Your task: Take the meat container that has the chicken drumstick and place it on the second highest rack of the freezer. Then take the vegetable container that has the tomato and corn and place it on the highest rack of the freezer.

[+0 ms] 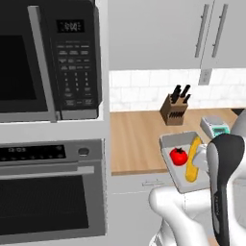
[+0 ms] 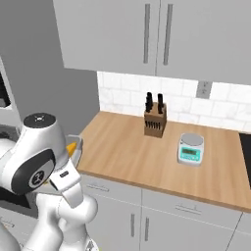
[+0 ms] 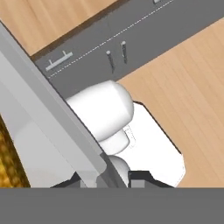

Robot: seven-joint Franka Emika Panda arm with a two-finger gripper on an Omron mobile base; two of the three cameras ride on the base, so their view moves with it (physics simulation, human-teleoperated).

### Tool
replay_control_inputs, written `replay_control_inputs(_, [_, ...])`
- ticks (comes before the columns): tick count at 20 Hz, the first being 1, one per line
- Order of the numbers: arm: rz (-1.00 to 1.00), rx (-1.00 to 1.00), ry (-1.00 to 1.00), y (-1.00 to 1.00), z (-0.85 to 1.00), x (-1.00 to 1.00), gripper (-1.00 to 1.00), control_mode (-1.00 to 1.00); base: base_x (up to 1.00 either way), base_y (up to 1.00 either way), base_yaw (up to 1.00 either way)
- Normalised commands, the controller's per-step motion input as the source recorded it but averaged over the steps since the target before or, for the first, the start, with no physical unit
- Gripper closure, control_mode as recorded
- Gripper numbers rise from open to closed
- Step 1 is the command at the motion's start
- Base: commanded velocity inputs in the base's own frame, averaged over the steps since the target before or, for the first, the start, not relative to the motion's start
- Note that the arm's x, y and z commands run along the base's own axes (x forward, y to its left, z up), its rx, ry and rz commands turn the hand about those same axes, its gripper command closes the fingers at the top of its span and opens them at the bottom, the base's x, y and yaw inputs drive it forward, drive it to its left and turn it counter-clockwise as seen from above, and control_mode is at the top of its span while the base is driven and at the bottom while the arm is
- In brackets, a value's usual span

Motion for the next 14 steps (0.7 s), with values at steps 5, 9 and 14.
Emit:
replay_control_inputs(5, [0.00, 0.00, 0.00, 0.00, 0.00, 0.00, 1.00, 1.00, -1.00, 0.00, 0.00])
replay_control_inputs(9, [0.00, 0.00, 0.00, 0.00, 0.00, 0.00, 1.00, 1.00, -0.97, 1.00, 0.06])
replay_control_inputs(14, [0.00, 0.00, 0.00, 0.00, 0.00, 0.00, 1.00, 1.00, -0.36, 1.00, 0.05])
